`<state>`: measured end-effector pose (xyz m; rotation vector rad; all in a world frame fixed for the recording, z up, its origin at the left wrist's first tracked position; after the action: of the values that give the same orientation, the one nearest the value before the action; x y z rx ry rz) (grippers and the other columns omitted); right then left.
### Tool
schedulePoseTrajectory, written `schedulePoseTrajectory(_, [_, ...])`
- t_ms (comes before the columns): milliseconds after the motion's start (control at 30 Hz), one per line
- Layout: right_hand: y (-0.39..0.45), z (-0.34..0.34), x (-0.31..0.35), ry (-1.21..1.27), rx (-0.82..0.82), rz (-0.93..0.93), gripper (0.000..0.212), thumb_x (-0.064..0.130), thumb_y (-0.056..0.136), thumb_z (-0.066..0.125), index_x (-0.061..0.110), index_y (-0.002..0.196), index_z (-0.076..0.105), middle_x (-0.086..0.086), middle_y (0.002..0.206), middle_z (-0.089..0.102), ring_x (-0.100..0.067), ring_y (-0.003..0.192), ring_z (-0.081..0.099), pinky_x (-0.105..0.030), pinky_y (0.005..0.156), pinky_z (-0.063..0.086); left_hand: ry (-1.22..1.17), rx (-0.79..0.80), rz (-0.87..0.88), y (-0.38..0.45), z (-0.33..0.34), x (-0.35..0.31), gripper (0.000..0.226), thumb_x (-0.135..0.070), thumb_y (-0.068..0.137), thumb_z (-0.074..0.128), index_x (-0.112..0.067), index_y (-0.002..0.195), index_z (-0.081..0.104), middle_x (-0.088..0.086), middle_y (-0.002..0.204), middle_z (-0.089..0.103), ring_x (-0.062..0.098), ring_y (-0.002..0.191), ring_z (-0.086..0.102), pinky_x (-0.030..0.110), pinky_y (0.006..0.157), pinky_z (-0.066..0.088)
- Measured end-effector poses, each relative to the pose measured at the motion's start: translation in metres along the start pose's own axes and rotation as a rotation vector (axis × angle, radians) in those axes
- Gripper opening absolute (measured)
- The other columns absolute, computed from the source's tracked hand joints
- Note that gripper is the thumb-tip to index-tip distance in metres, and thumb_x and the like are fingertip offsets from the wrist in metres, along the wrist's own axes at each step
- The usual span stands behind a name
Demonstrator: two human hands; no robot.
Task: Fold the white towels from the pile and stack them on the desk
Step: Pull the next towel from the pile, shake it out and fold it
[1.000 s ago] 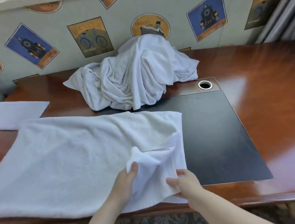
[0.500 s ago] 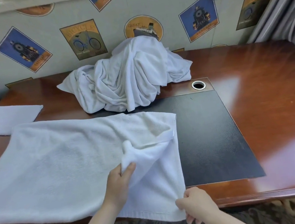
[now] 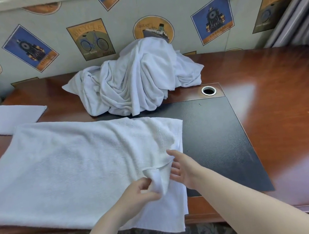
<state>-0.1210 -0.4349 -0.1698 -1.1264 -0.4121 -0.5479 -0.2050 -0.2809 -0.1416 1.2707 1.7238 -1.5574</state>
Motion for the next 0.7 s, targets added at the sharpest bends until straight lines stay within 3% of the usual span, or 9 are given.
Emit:
schedulePoseTrajectory(133, [0.004,-0.002,-0.003,-0.016,-0.029,-0.018,0.013,0.010,0.083,0.068,0.007,0.095,0.065,-0.004,0.086,0.063,-0.017,0.070,0.061,-0.026,0.063,0.051,0.197,0.015,-0.018,-0.007,0.011,0.004,0.042,-0.030,0.053,0.063,-0.015,0.092,0.063,-0.010,0.086,0.060,0.007,0.085,0.057,0.024,0.075,0.042])
schedulePoseTrajectory(233, [0.002,-0.016,-0.011,0.138,-0.055,-0.015,0.004,0.005,0.087,0.057,0.005,0.090,0.060,-0.008,0.084,0.053,-0.018,0.062,0.049,-0.025,0.051,0.041,0.685,0.036,0.139,-0.007,0.027,0.004,0.037,-0.032,0.059,0.058,-0.017,0.093,0.057,-0.014,0.090,0.048,0.008,0.087,0.047,0.028,0.079,0.037])
schedulePoseTrajectory(267, [0.000,-0.020,-0.015,0.183,-0.047,0.011,0.009,0.011,0.090,0.057,0.004,0.093,0.061,-0.007,0.083,0.052,-0.018,0.062,0.048,-0.025,0.052,0.040,0.893,0.052,0.244,-0.007,0.036,0.003,0.030,-0.034,0.061,0.057,-0.020,0.088,0.057,-0.017,0.094,0.045,0.007,0.098,0.044,0.031,0.091,0.032])
schedulePoseTrajectory(333, [-0.002,-0.027,-0.019,0.186,-0.032,0.052,0.034,0.030,0.092,0.062,0.002,0.111,0.065,-0.006,0.093,0.059,-0.022,0.080,0.057,-0.029,0.075,0.047,1.071,0.111,0.394,-0.005,0.055,0.006,0.020,-0.038,0.066,0.056,-0.022,0.077,0.054,-0.023,0.111,0.046,0.004,0.124,0.033,0.038,0.107,0.016])
schedulePoseTrajectory(400, [-0.003,-0.031,-0.015,0.129,-0.005,0.030,0.040,0.037,0.091,0.066,0.006,0.115,0.065,-0.007,0.114,0.064,-0.025,0.106,0.060,-0.035,0.098,0.045,1.123,0.172,0.457,-0.002,0.068,0.011,0.019,-0.037,0.072,0.059,-0.020,0.071,0.052,-0.024,0.131,0.048,0.001,0.133,0.026,0.030,0.109,0.012])
schedulePoseTrajectory(433, [-0.003,-0.032,-0.010,0.100,-0.005,-0.014,0.033,0.032,0.092,0.066,0.004,0.111,0.062,-0.008,0.117,0.062,-0.025,0.108,0.059,-0.035,0.097,0.044,1.135,0.186,0.483,0.000,0.072,0.014,0.019,-0.034,0.074,0.062,-0.019,0.069,0.052,-0.023,0.134,0.048,0.000,0.133,0.028,0.025,0.106,0.016])
schedulePoseTrajectory(500, [0.000,-0.036,-0.001,0.076,-0.014,-0.074,0.017,0.019,0.096,0.059,0.008,0.108,0.057,-0.012,0.102,0.060,-0.024,0.088,0.056,-0.032,0.077,0.045,1.095,0.179,0.463,0.002,0.075,0.015,0.022,-0.034,0.075,0.066,-0.019,0.070,0.051,-0.022,0.132,0.052,0.000,0.126,0.038,0.017,0.094,0.025])
schedulePoseTrajectory(600, [0.004,-0.036,0.004,0.147,0.082,0.037,0.026,0.019,0.096,0.054,0.001,0.113,0.060,-0.007,0.075,0.063,-0.019,0.058,0.055,-0.029,0.057,0.045,0.927,0.091,0.344,0.002,0.068,0.010,0.022,-0.034,0.069,0.067,-0.020,0.076,0.051,-0.023,0.107,0.059,0.001,0.109,0.049,0.018,0.083,0.038])
schedulePoseTrajectory(700, [0.014,-0.034,0.021,0.166,0.206,0.120,0.041,0.029,0.090,0.062,0.002,0.121,0.062,-0.009,0.087,0.071,-0.024,0.071,0.067,-0.034,0.067,0.053,0.630,0.081,0.148,-0.003,0.059,0.007,0.017,-0.025,0.063,0.052,-0.018,0.079,0.048,-0.023,0.091,0.063,0.005,0.093,0.055,0.023,0.079,0.045])
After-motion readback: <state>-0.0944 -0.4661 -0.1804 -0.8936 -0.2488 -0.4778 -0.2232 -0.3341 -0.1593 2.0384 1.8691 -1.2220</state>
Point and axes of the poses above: each hand's wrist, its own y-axis towards the middle knuckle, its own z-axis out of the palm, x = y × z, the point moved 4 cm from there along y, towards the middle knuckle
